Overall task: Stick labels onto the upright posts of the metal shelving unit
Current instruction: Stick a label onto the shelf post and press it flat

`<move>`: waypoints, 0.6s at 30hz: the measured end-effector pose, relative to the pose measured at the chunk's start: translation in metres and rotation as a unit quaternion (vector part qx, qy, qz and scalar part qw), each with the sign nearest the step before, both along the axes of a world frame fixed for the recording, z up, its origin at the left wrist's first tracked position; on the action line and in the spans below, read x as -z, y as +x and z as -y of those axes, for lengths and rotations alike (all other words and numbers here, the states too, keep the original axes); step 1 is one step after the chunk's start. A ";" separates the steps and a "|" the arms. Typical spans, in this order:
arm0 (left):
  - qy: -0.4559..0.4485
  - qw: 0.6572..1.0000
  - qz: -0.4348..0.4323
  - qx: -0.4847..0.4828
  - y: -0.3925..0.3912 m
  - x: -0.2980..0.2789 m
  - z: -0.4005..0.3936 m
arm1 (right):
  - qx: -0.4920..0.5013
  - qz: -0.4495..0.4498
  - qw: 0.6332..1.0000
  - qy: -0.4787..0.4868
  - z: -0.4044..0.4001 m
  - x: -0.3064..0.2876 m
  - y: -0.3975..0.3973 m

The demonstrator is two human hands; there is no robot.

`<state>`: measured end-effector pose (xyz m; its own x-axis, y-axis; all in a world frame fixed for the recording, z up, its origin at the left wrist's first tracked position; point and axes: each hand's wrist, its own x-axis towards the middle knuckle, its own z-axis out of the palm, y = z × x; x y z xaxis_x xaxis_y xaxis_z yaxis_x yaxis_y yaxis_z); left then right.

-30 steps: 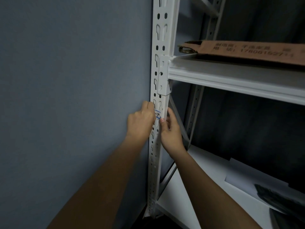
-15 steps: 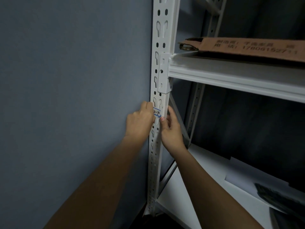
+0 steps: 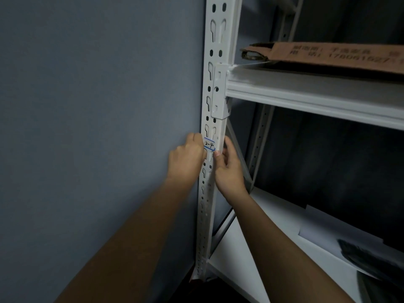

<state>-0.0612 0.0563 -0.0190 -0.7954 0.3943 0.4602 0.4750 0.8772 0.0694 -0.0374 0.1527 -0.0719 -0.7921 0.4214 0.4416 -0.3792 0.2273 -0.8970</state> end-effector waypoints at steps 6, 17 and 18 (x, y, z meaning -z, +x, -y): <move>0.028 0.999 0.037 0.009 0.001 -0.001 0.002 | 0.000 0.001 1.000 0.001 -0.001 0.002 0.000; 0.028 0.998 0.059 -0.001 0.005 -0.001 0.003 | 0.016 0.001 1.000 0.013 0.001 0.002 0.000; 0.027 0.998 0.060 -0.002 0.005 -0.001 0.003 | 0.014 0.005 1.000 0.009 0.001 0.001 0.000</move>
<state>-0.0562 0.0536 -0.0180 -0.8470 0.3692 0.3824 0.4577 0.8724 0.1717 -0.0373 0.1519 -0.0729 -0.7842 0.4356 0.4420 -0.3640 0.2541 -0.8961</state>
